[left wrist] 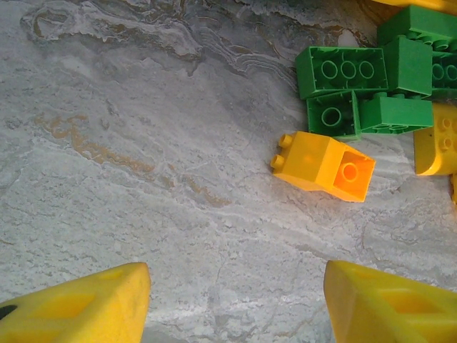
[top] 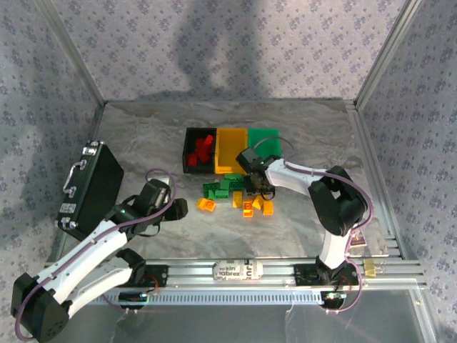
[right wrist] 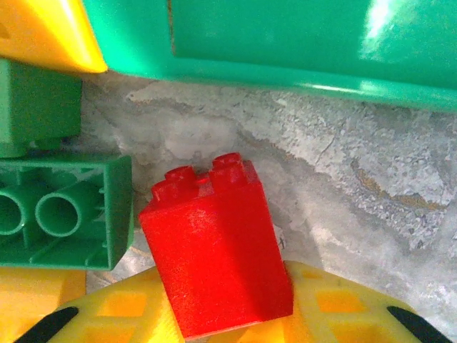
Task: Sort the legos into containers by color
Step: Pick up the lego from the center of the table, then place the lego in the container.
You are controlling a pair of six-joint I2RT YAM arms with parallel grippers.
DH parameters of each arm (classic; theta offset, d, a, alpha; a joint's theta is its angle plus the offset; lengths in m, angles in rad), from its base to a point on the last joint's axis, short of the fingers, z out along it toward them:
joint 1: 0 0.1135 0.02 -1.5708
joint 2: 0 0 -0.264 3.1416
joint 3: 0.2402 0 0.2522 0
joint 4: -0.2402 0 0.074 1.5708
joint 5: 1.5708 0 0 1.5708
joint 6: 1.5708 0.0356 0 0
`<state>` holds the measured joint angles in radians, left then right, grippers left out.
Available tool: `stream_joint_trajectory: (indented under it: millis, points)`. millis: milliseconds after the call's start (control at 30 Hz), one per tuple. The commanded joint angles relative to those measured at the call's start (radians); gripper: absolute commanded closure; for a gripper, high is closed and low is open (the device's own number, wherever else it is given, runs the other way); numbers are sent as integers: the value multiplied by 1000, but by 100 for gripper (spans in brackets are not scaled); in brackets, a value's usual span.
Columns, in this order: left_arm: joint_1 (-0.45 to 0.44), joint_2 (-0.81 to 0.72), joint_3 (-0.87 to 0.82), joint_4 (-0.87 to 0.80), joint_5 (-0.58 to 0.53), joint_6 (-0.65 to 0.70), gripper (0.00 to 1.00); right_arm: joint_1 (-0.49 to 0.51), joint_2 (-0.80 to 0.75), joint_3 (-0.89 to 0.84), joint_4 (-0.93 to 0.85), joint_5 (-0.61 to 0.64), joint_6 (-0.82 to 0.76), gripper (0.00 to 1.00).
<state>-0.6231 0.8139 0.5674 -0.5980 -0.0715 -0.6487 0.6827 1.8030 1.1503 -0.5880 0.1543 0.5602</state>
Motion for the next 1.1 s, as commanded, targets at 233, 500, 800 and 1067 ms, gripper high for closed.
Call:
stream_joint_trajectory:
  millis: [233,500,800,1067]
  points:
    - [-6,-10,-4,2,-24,6,35,72,-126,94,-148,78,21,67]
    - [-4,5,-14,14,-29,21,35,141,-111,226,-126,31,-4,65]
    - [-4,-27,-51,11,1,-4,35,171,152,574,-145,-57,-62,65]
    - [-9,-60,-48,-15,25,-20,35,137,435,968,-235,-142,-85,46]
